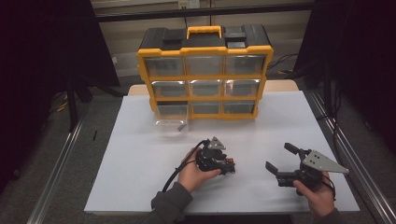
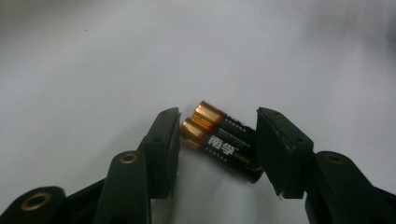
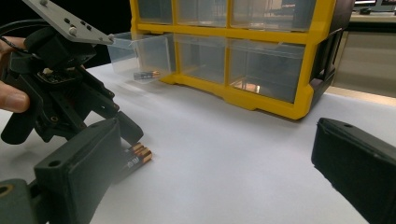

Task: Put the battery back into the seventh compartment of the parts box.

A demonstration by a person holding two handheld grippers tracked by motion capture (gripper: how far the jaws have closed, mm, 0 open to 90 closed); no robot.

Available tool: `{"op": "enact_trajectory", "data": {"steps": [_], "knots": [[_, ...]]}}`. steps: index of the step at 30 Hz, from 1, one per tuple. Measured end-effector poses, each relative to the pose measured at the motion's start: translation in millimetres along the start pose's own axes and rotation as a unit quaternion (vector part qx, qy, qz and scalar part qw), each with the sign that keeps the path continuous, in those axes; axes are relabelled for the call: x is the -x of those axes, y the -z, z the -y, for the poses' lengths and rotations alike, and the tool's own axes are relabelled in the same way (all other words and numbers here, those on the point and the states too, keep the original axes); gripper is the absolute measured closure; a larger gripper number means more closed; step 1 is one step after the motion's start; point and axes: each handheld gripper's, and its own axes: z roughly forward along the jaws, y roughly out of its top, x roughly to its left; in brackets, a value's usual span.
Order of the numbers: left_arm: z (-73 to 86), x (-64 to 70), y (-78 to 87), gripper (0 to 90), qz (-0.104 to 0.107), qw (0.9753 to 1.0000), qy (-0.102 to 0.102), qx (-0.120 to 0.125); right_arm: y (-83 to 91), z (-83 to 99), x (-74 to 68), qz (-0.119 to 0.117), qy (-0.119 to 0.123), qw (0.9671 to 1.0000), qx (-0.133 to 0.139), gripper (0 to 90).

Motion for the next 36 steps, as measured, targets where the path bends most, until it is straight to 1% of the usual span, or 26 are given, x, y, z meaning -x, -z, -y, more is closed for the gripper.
{"op": "enact_trajectory", "data": {"steps": [2,3,4,7,9,11,12,13,14,15,16,17,19,21,23,24,26,27,28,29,31,32,34,35,36], "knots": [[0.3,-0.3,-0.1,51.4,-0.003,1.0000,-0.003,-0.004,0.2,0.0,0.1,0.000,0.000,1.0000,0.000,1.8],[-0.2,-0.4,0.9,51.5,-0.006,0.9999,-0.005,-0.011,0.2,0.0,0.2,0.000,0.000,1.0000,0.000,1.8],[0.2,0.1,0.4,52.1,-0.007,1.0000,-0.003,-0.006,0.1,0.0,0.3,0.001,0.000,1.0000,0.000,1.8],[0.5,0.7,1.3,53.1,-0.006,1.0000,0.001,-0.007,0.2,-0.1,0.1,0.000,0.000,1.0000,0.000,1.8],[1.8,0.0,1.2,54.4,-0.005,1.0000,0.004,-0.003,0.4,-0.1,0.0,0.000,0.000,1.0000,0.001,1.8],[2.8,-1.4,2.9,55.4,-0.012,0.9998,0.003,-0.013,0.4,-0.3,0.2,0.000,0.000,1.0000,0.003,1.8],[3.9,-1.8,2.1,56.2,-0.009,0.9999,0.009,-0.007,0.8,-0.3,0.4,0.000,0.001,1.0000,0.002,1.8],[4.2,-2.7,3.0,56.3,-0.012,0.9998,0.006,-0.012,0.8,-0.3,0.4,0.000,0.001,1.0000,0.002,1.9],[4.8,-2.9,3.1,56.6,-0.018,0.9998,0.007,-0.011,0.7,-0.3,0.4,0.001,0.000,1.0000,0.002,1.9],[5.6,-3.4,3.1,57.3,-0.013,0.9998,0.011,-0.009,0.5,-0.3,0.4,0.000,0.000,1.0000,0.002,1.8],[5.7,-3.8,3.9,58.6,-0.014,0.9998,0.008,-0.012,0.5,-0.3,0.4,0.000,0.000,1.0000,0.002,1.8],[5.7,-5.0,5.3,59.7,-0.013,0.9997,0.001,-0.018,0.8,-0.3,0.4,0.000,0.001,1.0000,0.002,1.9],[6.7,-4.2,6.0,61.6,-0.021,0.9996,0.006,-0.017,0.9,-0.4,0.4,0.001,0.000,1.0000,0.002,1.9],[7.1,-5.2,7.5,65.0,-0.027,0.9994,0.003,-0.022,1.1,-0.5,0.5,0.000,0.000,1.0000,0.003,1.9],[7.2,-6.0,9.4,68.6,-0.034,0.9989,-0.004,-0.031,1.1,-0.5,0.4,0.000,0.001,1.0000,0.003,1.9],[7.0,-7.1,10.1,70.6,-0.036,0.9986,-0.011,-0.037,1.1,-0.5,0.4,0.000,0.001,1.0000,0.003,1.9],[7.0,-6.7,10.0,73.9,-0.043,0.9982,-0.015,-0.038,1.1,-0.4,0.3,0.000,0.002,1.0000,0.002,1.8],[6.9,-5.7,9.6,74.8,-0.045,0.9982,-0.012,-0.037,1.1,-0.4,0.3,0.000,0.002,1.0000,0.002,1.9],[6.3,-5.0,9.8,75.8,-0.050,0.9978,-0.012,-0.041,1.1,-0.5,0.2,0.000,0.001,1.0000,0.003,1.8],[6.4,-5.1,9.0,76.4,-0.050,0.9980,-0.012,-0.037,1.2,-0.5,0.3,0.001,0.001,1.0000,0.003,1.8],[5.7,-3.8,9.6,77.1,-0.056,0.9973,-0.011,-0.045,1.1,-0.4,0.4,0.001,0.002,1.0000,0.002,1.8],[5.3,-4.3,9.7,77.2,-0.056,0.9973,-0.011,-0.046,1.1,-0.5,0.3,0.001,0.002,1.0000,0.002,1.9],[5.3,-4.6,9.6,77.2,-0.053,0.9977,0.003,-0.042,1.1,-0.5,0.2,0.000,0.002,1.0000,0.002,1.8],[5.4,-6.6,9.5,77.3,-0.046,0.9981,0.010,-0.038,1.0,-0.5,0.3,0.000,0.002,1.0000,0.004,1.9],[5.0,-7.1,9.9,77.3,-0.044,0.9980,0.023,-0.039,1.1,-0.6,0.4,0.000,0.002,1.0000,0.004,1.9]]}}
